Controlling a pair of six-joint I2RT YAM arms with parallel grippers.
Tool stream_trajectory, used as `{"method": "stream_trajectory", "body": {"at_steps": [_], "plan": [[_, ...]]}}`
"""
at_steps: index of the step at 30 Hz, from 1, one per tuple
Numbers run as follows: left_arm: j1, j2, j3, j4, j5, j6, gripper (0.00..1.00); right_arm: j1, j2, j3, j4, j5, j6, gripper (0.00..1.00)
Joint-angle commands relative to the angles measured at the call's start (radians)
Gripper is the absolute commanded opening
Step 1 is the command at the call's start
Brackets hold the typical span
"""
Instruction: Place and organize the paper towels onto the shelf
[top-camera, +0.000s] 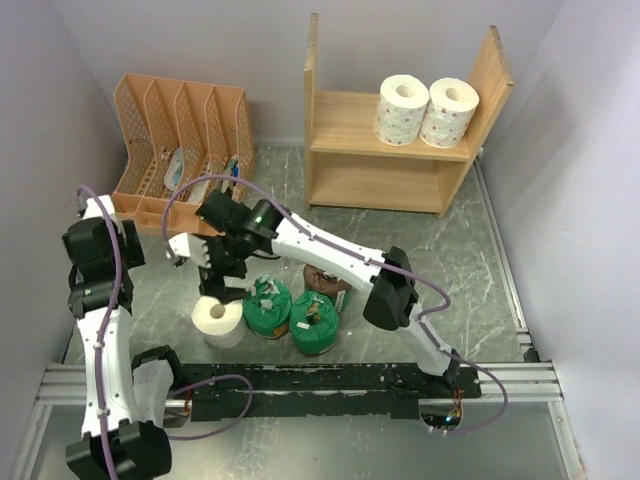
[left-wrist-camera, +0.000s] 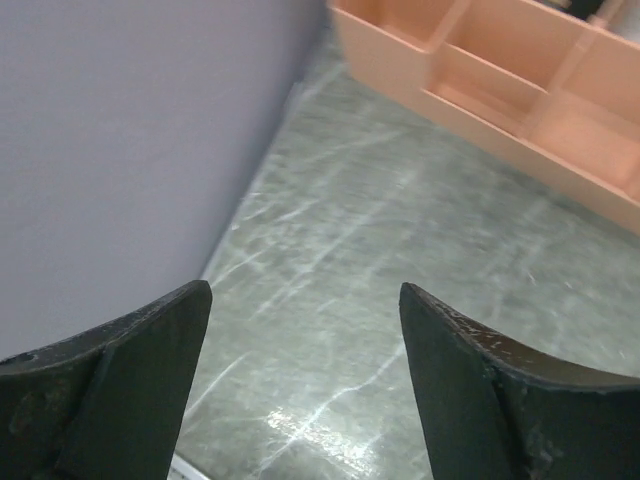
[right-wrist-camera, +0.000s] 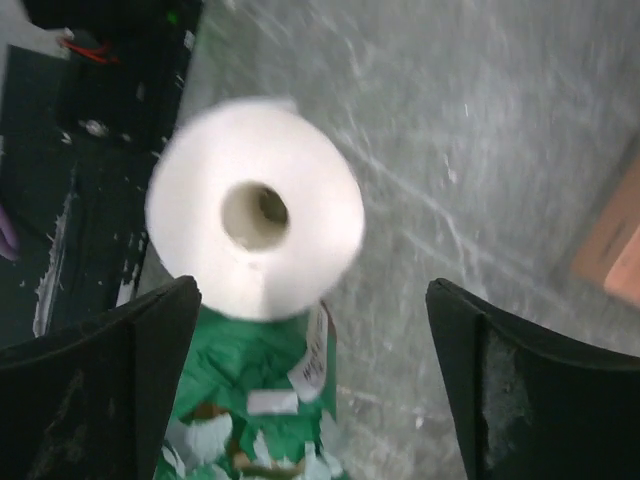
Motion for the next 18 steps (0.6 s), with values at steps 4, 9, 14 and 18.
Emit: {"method": "stream_trajectory", "body": {"at_steps": [4,9,14,18], "plan": [[0.055,-0.132,0.012,0.039,-0.236,-0.049,0.93,0.107,0.048,0.07,-0.03,-0.027,0.0,1.0],[0.066,-0.167,0.004,0.051,-0.291,-0.057,0.92,0.143,0.107,0.071,-0.025,0.013,-0.007,1.0],[0.081,-0.213,-0.001,0.062,-0.336,-0.063,0.91,0.136,0.156,0.092,-0.008,0.059,-0.022,1.0],[0.093,-0.254,-0.011,0.073,-0.338,-0.061,0.91,0.115,0.176,0.126,-0.01,0.077,-0.03,1.0]]}}
